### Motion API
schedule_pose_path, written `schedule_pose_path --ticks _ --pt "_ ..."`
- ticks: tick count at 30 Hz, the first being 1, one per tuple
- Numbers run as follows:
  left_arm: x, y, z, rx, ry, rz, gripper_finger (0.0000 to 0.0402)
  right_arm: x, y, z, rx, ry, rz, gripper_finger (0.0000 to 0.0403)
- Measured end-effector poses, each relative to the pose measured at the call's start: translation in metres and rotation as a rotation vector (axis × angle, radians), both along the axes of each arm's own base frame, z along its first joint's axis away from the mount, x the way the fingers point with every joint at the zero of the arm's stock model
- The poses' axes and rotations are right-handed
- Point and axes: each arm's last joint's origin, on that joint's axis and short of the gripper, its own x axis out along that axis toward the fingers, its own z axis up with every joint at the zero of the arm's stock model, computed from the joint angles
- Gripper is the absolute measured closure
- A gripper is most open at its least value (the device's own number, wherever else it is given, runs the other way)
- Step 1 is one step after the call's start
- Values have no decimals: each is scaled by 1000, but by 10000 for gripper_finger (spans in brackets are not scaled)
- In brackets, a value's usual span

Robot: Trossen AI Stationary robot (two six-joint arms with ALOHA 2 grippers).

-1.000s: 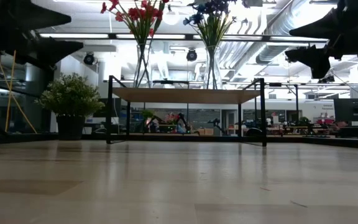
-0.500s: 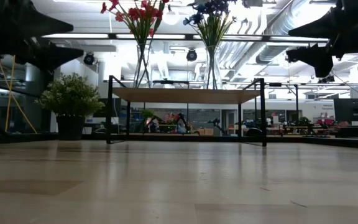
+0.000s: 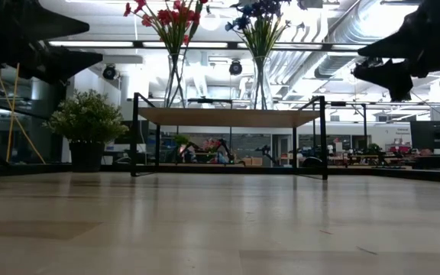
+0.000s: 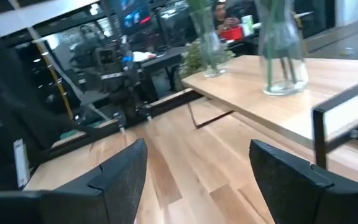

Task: Pick and place flowers into a vace then onto a shelf
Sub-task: Return to Home Position

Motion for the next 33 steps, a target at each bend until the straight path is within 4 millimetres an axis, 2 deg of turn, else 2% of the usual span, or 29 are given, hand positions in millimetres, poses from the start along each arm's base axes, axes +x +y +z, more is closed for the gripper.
schedule_pose_path --ticks 8,14,29,33 --pt "0 0 -1 32 12 4 5 1 1 -2 -57 19 47 130" --pt "0 0 -1 48 21 5 5 10 3 -24 -52 -39 116 130" --pt "0 0 -1 48 20 -7 5 11 3 -26 -80 -17 142 132" --pt "0 -1 -1 47 19 -21 5 11 6 -26 -34 -21 213 131"
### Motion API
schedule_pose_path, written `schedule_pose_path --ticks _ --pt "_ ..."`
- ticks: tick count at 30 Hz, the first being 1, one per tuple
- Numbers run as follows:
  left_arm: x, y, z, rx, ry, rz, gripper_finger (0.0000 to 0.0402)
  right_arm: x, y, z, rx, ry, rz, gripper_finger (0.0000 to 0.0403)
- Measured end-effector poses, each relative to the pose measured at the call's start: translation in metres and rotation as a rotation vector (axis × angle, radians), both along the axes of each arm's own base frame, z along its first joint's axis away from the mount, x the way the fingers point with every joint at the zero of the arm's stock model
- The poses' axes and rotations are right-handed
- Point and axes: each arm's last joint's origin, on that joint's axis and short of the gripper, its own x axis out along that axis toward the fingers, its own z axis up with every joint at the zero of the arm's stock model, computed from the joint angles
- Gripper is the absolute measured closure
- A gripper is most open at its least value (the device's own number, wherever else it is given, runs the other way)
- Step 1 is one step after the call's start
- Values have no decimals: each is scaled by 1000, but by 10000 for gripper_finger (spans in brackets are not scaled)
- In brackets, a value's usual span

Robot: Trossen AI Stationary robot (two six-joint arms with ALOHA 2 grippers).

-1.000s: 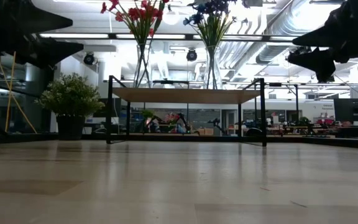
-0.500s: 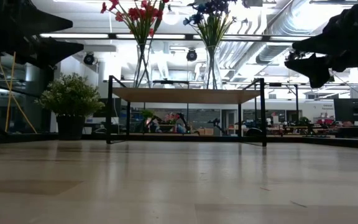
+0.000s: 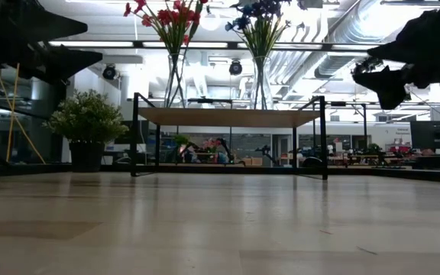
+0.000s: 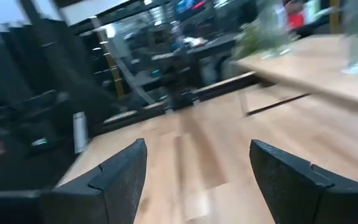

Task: Pick and place flowers into a vace then onto a shelf
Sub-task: Return to Home Position

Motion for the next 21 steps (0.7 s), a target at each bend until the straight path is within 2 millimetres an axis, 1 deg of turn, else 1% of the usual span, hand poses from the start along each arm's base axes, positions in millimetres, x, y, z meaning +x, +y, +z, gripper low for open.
schedule_pose_path --ticks 4,6,21 --pt "0 0 0 -2 0 0 5 0 3 0 52 -5 116 130" --pt "0 0 0 -2 0 0 5 0 4 1 51 -9 142 132" --pt "0 0 0 -1 0 2 5 0 4 1 45 -10 129 130"
